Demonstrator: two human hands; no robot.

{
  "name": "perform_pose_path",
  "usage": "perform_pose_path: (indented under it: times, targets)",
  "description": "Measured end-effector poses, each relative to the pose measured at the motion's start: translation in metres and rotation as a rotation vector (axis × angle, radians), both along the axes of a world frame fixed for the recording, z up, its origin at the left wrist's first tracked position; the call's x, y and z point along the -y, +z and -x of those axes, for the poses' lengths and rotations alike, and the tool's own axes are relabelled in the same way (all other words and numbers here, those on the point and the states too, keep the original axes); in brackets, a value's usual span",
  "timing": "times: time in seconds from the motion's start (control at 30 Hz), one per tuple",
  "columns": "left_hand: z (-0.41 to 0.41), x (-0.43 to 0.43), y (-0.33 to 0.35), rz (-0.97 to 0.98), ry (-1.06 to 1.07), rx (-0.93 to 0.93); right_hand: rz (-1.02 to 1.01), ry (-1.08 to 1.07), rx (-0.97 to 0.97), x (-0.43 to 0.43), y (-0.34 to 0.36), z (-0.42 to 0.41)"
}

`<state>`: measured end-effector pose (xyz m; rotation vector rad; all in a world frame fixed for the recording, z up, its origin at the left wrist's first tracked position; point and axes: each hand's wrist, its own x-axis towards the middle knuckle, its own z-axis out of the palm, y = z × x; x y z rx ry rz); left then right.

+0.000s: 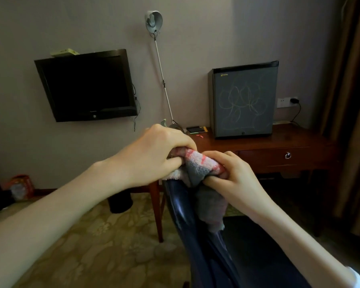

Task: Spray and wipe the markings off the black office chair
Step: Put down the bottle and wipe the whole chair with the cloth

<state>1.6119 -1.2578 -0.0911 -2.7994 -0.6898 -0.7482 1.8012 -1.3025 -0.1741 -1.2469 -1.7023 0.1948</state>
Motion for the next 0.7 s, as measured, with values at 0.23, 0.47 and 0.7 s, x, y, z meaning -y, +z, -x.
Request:
perform_pose_path:
  times: [0.23,0.47,0.7]
  targets:
    - [0.004,0.057,-0.025,-0.049,0.008,0.106,0.132,0.172,-0.159,0.064,-0.015,0.008]
    - [0.012,0.060,-0.028,0.007,0.073,0.232,-0.001,-0.019,-0.076,0.045,-0.014,0.027]
    - [0.046,0.060,-0.040,-0.026,0.107,0.278,-0.100,-0.114,0.016,0.029,-0.008,0.022]
